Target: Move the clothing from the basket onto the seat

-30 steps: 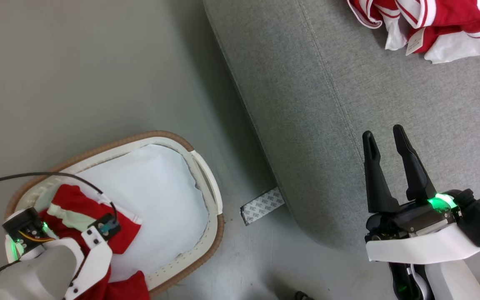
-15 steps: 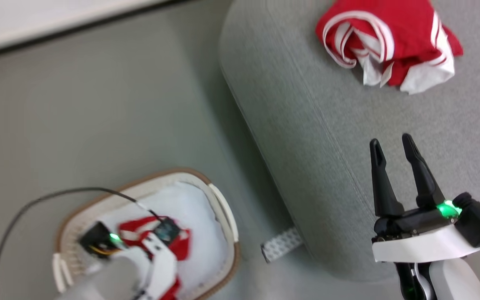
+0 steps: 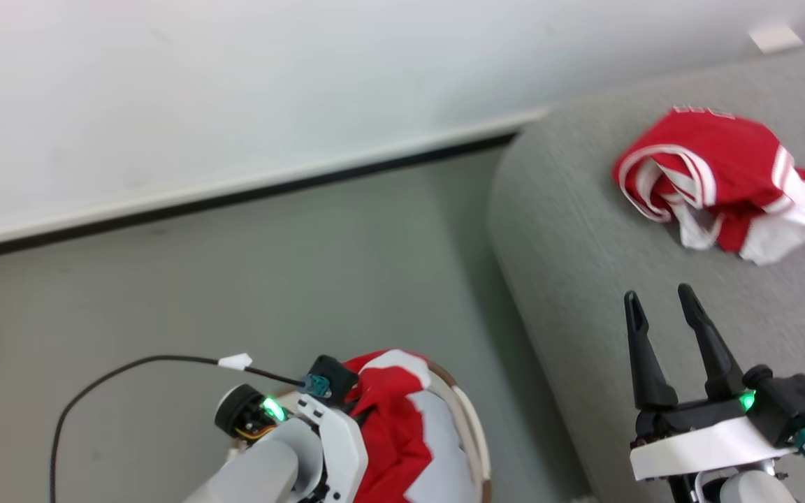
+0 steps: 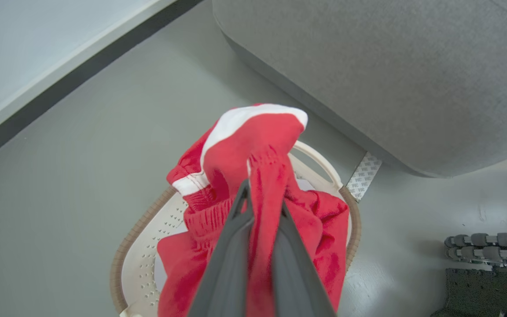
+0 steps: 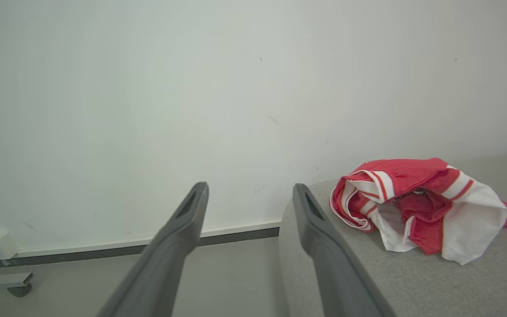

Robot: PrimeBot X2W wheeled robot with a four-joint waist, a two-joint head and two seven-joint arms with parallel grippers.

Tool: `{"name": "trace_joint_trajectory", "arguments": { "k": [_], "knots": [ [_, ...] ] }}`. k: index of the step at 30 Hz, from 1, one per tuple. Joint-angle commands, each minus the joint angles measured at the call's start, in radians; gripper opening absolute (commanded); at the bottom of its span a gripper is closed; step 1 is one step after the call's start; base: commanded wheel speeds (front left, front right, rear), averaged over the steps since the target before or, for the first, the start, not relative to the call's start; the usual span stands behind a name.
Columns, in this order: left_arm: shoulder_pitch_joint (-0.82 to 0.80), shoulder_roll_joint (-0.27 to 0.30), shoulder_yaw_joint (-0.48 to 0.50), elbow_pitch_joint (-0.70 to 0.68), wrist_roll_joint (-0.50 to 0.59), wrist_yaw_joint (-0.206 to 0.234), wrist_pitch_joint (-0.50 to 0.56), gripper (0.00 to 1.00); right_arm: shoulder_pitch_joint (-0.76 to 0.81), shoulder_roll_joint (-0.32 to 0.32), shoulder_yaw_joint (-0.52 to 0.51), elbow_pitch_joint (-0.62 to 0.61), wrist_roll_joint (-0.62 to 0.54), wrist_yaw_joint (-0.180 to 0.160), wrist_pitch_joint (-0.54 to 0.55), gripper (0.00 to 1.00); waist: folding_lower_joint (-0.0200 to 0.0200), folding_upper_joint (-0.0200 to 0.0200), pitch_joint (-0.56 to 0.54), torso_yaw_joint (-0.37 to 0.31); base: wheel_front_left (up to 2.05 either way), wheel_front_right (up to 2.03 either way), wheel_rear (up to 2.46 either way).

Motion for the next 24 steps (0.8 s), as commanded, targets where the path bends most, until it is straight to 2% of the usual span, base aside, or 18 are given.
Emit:
{"name": "trace_joint_trajectory", "arguments": {
  "k": [1, 6, 11, 14, 24],
  "knots": [
    [0.008, 0.001, 0.004, -0.01, -0.004, 0.001, -0.03, 0.0, 0.017, -0.004, -0.001, 0.008, -0.008, -0.003, -0.003, 1.0, 0.0002, 0.0, -0.098, 0.096, 0.0, 0.0, 0.0],
    [0.008, -0.003, 0.059, -0.075, -0.056, 0.008, -0.087, 0.0, 0.039, -0.004, 0.007, 0.023, -0.011, -0.003, -0.003, 1.0, 0.0002, 0.0, -0.145, 0.138, 0.0, 0.0, 0.0],
    [0.012, 0.002, 0.099, -0.158, -0.073, 0.025, -0.1, 0.0, 0.053, -0.004, 0.017, 0.031, -0.002, -0.003, -0.003, 1.0, 0.0002, 0.0, -0.178, 0.168, 0.0, 0.0, 0.0],
    [0.013, 0.008, 0.14, -0.246, -0.093, 0.036, -0.105, 0.0, 0.062, -0.003, 0.031, 0.035, 0.01, -0.003, -0.003, 1.0, 0.0002, 0.0, -0.197, 0.186, 0.0, 0.0, 0.0],
    [0.006, 0.083, 0.247, -0.595, -0.118, 0.104, -0.106, 0.0, 0.08, -0.003, 0.097, 0.046, 0.037, -0.003, -0.003, 1.0, 0.0002, 0.0, -0.231, 0.226, 0.0, 0.0, 0.0]
  ]
}}
